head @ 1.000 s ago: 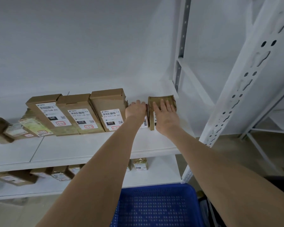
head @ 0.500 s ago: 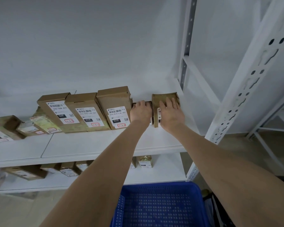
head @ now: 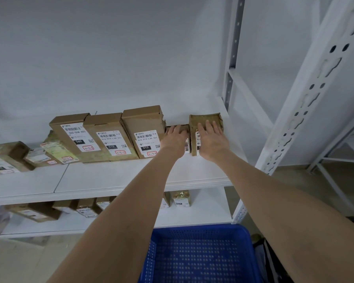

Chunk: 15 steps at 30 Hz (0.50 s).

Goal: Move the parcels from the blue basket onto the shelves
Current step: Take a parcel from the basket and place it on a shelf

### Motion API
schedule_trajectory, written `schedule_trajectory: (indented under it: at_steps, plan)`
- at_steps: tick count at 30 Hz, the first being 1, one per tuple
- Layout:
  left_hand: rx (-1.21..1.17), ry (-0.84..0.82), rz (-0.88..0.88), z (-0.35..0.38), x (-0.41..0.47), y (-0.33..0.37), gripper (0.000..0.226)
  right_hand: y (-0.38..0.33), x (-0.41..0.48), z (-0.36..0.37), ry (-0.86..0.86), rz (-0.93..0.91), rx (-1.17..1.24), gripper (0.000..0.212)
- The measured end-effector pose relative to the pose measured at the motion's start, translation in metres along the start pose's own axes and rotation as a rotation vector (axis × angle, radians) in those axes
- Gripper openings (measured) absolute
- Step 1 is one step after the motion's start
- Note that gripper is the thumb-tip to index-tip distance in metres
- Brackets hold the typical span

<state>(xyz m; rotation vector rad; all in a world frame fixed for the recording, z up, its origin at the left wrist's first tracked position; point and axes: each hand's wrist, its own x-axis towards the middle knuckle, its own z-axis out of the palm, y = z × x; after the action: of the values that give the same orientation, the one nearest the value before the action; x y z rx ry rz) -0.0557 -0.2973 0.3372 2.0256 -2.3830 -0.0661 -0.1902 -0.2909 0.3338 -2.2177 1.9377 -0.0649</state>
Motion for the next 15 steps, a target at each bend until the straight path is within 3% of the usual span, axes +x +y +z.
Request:
schedule_trajectory:
  at_steps: [9, 15]
  plan:
    - [0.009, -0.014, -0.094, -0.014, -0.052, 0.008, 0.063, -0.013, -0.043, 0.000, 0.108, -0.064, -0.009, 0.080]
    - [0.008, -0.123, -0.180, 0.012, -0.123, 0.011, 0.064, -0.028, -0.101, 0.035, -0.044, -0.094, -0.034, 0.085]
